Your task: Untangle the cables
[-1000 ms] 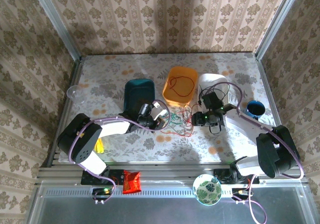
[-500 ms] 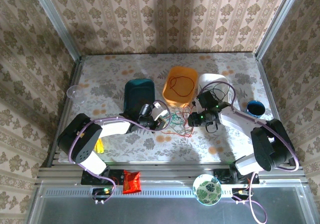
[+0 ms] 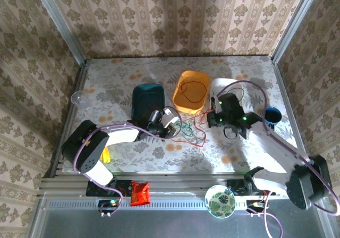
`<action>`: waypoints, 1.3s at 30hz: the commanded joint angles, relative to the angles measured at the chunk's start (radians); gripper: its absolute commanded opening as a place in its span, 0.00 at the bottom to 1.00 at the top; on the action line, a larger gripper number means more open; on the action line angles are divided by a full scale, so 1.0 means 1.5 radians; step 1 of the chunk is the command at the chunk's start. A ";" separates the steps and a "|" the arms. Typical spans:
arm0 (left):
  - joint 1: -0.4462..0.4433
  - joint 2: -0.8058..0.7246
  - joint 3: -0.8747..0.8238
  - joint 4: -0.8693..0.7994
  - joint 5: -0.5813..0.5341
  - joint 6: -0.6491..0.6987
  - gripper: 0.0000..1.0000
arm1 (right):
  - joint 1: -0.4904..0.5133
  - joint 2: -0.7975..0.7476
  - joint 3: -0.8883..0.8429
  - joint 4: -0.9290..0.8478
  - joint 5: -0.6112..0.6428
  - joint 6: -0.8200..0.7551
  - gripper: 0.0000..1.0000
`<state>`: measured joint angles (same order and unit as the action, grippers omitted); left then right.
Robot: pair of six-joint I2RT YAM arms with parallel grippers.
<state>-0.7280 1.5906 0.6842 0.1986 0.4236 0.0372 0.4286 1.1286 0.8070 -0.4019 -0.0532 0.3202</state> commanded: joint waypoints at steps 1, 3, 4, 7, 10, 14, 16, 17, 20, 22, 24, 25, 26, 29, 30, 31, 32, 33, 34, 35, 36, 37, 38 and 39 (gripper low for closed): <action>0.000 0.013 0.013 -0.017 -0.008 0.014 0.00 | -0.004 -0.059 0.041 -0.022 0.140 -0.002 0.00; 0.001 0.014 0.014 -0.016 -0.007 0.014 0.00 | -0.006 -0.078 0.072 -0.029 0.182 -0.020 0.00; 0.001 0.015 0.014 -0.017 -0.008 0.015 0.00 | -0.007 -0.086 0.089 -0.032 0.202 -0.029 0.00; 0.001 0.016 0.013 -0.016 -0.009 0.013 0.00 | -0.020 -0.100 0.129 -0.035 0.246 -0.050 0.00; 0.002 0.013 0.008 -0.012 -0.013 0.011 0.00 | -0.037 -0.109 0.155 -0.029 0.241 -0.061 0.00; 0.002 0.011 0.004 -0.010 -0.018 0.008 0.00 | -0.042 -0.099 0.176 -0.028 0.179 -0.085 0.00; 0.002 0.010 0.004 -0.012 -0.021 0.009 0.00 | -0.041 -0.089 0.181 -0.032 0.124 -0.090 0.00; 0.002 0.010 0.003 -0.014 -0.024 0.009 0.04 | -0.040 -0.083 0.183 -0.033 0.096 -0.087 0.00; 0.002 0.007 0.000 -0.023 -0.039 0.012 0.17 | -0.027 -0.074 0.184 -0.030 0.064 -0.085 0.00; 0.002 0.006 0.000 -0.034 -0.048 0.016 0.29 | -0.022 -0.073 0.184 -0.026 0.062 -0.087 0.00; 0.001 0.002 -0.002 -0.043 -0.053 0.022 0.39 | -0.020 -0.073 0.188 -0.026 0.053 -0.089 0.00; 0.000 -0.001 -0.002 -0.046 -0.054 0.026 0.45 | -0.018 -0.072 0.191 -0.027 0.047 -0.093 0.00; -0.001 -0.006 -0.003 -0.049 -0.056 0.030 0.47 | -0.018 -0.072 0.195 -0.029 0.042 -0.096 0.00; -0.004 -0.024 -0.004 -0.059 -0.054 0.035 0.50 | -0.017 -0.070 0.205 -0.035 0.034 -0.101 0.00; -0.004 -0.031 -0.006 -0.059 -0.051 0.035 0.52 | -0.017 -0.071 0.208 -0.034 0.035 -0.099 0.00; -0.004 -0.038 -0.007 -0.060 -0.048 0.034 0.54 | -0.017 -0.073 0.211 -0.032 0.034 -0.098 0.00; -0.005 -0.047 -0.009 -0.059 -0.047 0.031 0.56 | -0.017 -0.075 0.214 -0.031 0.034 -0.094 0.00; -0.005 -0.054 -0.009 -0.058 -0.047 0.029 0.57 | -0.017 -0.077 0.218 -0.029 0.034 -0.090 0.00; -0.006 -0.065 -0.010 -0.054 -0.047 0.026 0.58 | -0.016 -0.079 0.224 -0.029 0.033 -0.087 0.00; -0.005 -0.077 -0.010 -0.049 -0.047 0.022 0.63 | -0.017 -0.080 0.229 -0.029 0.029 -0.084 0.00; -0.005 -0.087 -0.009 -0.044 -0.044 0.021 0.64 | -0.016 -0.081 0.233 -0.028 0.026 -0.081 0.00; -0.005 -0.098 -0.004 -0.041 -0.040 0.020 0.65 | -0.017 -0.082 0.237 -0.028 0.022 -0.079 0.00; -0.005 -0.105 0.004 -0.041 -0.036 0.020 0.65 | -0.017 -0.080 0.243 -0.031 0.017 -0.078 0.00; -0.006 -0.110 0.012 -0.044 -0.033 0.022 0.66 | -0.017 -0.079 0.246 -0.032 0.013 -0.076 0.00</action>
<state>-0.7326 1.4635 0.6781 0.1303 0.3550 0.0673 0.3996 1.0328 1.1328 -0.4713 -0.0025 0.1898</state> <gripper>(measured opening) 0.655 0.067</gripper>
